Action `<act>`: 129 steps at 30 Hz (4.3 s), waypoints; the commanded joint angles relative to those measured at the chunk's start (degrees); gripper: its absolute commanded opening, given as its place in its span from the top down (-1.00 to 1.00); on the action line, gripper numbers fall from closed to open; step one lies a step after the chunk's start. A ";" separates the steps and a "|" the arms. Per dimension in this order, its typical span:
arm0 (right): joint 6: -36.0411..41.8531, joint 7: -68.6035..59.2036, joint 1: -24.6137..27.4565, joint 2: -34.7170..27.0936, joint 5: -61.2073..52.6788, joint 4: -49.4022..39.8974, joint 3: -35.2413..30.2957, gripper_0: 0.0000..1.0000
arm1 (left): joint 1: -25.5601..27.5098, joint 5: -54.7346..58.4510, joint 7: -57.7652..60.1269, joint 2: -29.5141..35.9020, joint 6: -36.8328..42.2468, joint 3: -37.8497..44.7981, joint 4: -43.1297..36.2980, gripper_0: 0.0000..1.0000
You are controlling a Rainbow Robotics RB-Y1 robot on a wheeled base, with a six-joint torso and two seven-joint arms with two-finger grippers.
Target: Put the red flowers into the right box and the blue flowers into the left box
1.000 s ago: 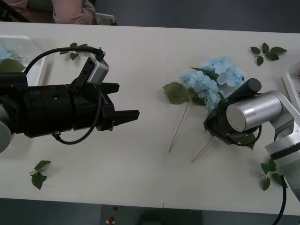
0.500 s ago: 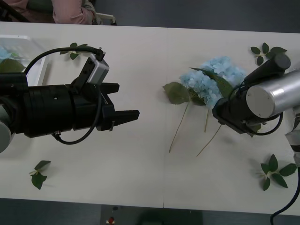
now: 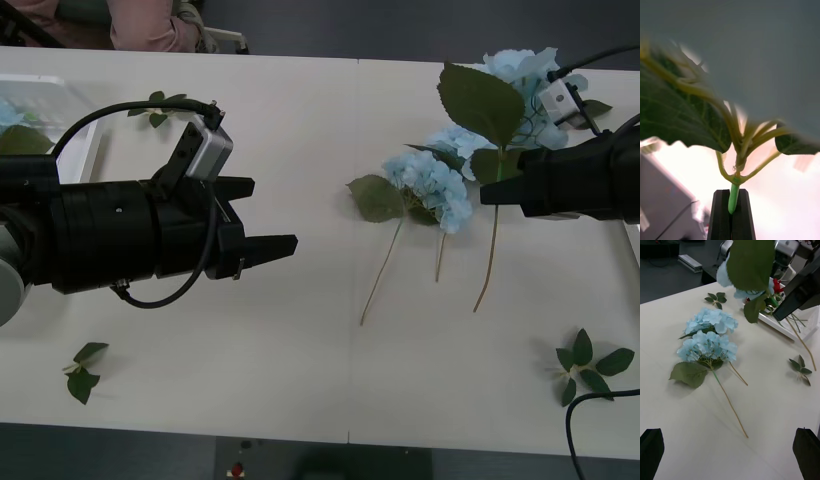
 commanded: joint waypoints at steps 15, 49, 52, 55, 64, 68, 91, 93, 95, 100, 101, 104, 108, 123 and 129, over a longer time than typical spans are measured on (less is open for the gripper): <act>-11.09 13.56 -17.51 7.51 -26.95 16.08 4.58 1.00 | -0.17 -0.01 -3.11 0.86 -0.52 0.20 -1.68 -1.00; -15.49 15.58 -18.57 8.48 -31.08 16.17 7.31 1.00 | -9.57 41.21 -0.30 -0.02 -4.21 -0.85 5.71 -1.00; -15.49 15.58 -18.57 8.48 -31.08 16.17 7.31 1.00 | -11.42 40.24 -0.39 -1.43 -4.65 -2.08 7.64 -1.00; -15.49 15.58 -18.57 8.48 -31.08 16.17 7.31 1.00 | -13.79 39.71 -0.12 -3.27 -4.65 -2.96 9.84 -1.00; -15.49 15.58 -18.57 8.48 -31.08 16.17 7.31 1.00 | -21.09 39.71 -0.12 -6.08 -5.53 -7.62 15.29 -1.00; -15.49 15.58 -18.57 8.48 -31.08 16.17 7.31 1.00 | -23.46 39.89 -0.12 -6.17 -6.06 -9.91 16.69 -1.00; -15.49 15.58 -18.57 8.48 -31.08 16.17 7.31 1.00 | -23.72 39.98 0.14 -7.05 -6.32 -10.87 16.78 1.00; -15.49 15.58 -18.57 8.48 -31.08 16.17 7.31 0.45 | -23.72 39.98 0.23 -7.05 -6.32 -10.96 16.78 1.00; -15.49 15.58 -18.57 8.48 -31.08 16.17 7.31 -0.40 | -23.64 39.63 0.23 -7.05 -6.32 -10.87 16.87 1.00; -15.49 15.58 -18.57 8.48 -31.08 16.17 7.31 -1.00 | -23.64 39.45 0.23 -7.05 -6.32 -10.96 17.48 1.00; -15.49 15.58 -18.57 8.48 -31.08 16.17 7.31 -1.00 | -23.64 39.36 0.31 -7.05 -6.32 -10.87 17.66 1.00; -15.49 15.58 -18.57 8.48 -31.08 16.17 7.31 -1.00 | -23.64 39.45 0.31 -6.87 -6.32 -10.79 18.28 1.00; -15.49 15.58 -18.57 8.48 -31.08 16.17 7.31 -1.00 | -23.02 39.63 0.31 -5.03 -6.32 -8.15 19.77 1.00; -15.49 15.58 -18.57 8.48 -31.08 16.17 7.31 -1.00 | -8.26 39.71 0.49 4.11 11.69 18.31 30.49 1.00; -15.13 15.58 -16.02 7.87 -27.48 14.23 8.01 -1.00 | -0.61 32.95 -0.12 4.99 22.68 34.30 38.58 1.00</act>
